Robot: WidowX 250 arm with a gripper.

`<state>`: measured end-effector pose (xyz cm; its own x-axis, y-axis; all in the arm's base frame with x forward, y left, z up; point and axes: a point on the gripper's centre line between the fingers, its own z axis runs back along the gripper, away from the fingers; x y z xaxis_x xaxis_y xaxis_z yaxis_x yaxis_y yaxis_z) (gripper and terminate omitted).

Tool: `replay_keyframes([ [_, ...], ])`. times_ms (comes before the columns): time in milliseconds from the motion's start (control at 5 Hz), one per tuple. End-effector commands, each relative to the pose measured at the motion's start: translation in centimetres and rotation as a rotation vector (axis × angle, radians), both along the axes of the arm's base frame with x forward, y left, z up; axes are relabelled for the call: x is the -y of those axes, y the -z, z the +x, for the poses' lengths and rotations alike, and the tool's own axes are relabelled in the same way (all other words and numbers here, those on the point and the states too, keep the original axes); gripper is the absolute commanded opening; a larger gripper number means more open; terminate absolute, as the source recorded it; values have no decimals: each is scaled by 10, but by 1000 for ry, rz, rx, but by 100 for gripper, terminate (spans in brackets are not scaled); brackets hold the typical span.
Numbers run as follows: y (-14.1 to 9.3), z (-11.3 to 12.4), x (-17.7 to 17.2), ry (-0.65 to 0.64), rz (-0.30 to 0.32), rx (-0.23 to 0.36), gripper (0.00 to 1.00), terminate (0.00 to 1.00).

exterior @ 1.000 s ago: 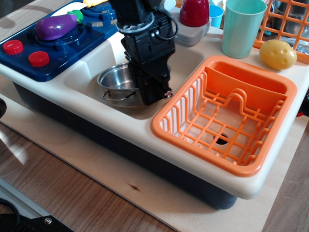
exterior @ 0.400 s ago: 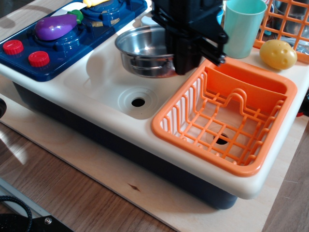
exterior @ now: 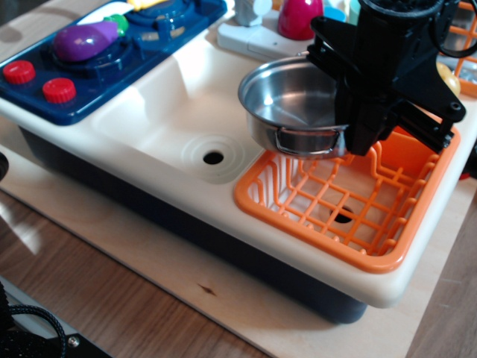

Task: Put pan from sink into drying rack

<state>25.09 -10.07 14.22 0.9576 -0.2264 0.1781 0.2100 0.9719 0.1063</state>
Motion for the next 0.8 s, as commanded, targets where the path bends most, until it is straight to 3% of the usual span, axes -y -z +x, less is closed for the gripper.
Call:
replay_keyframes([
  [0,-12,6,28,-31,-59,48,100,0],
  [400,-11,8,30,10,-87,66,100,0],
  [600,-11,8,30,10,-87,66,100,100],
])
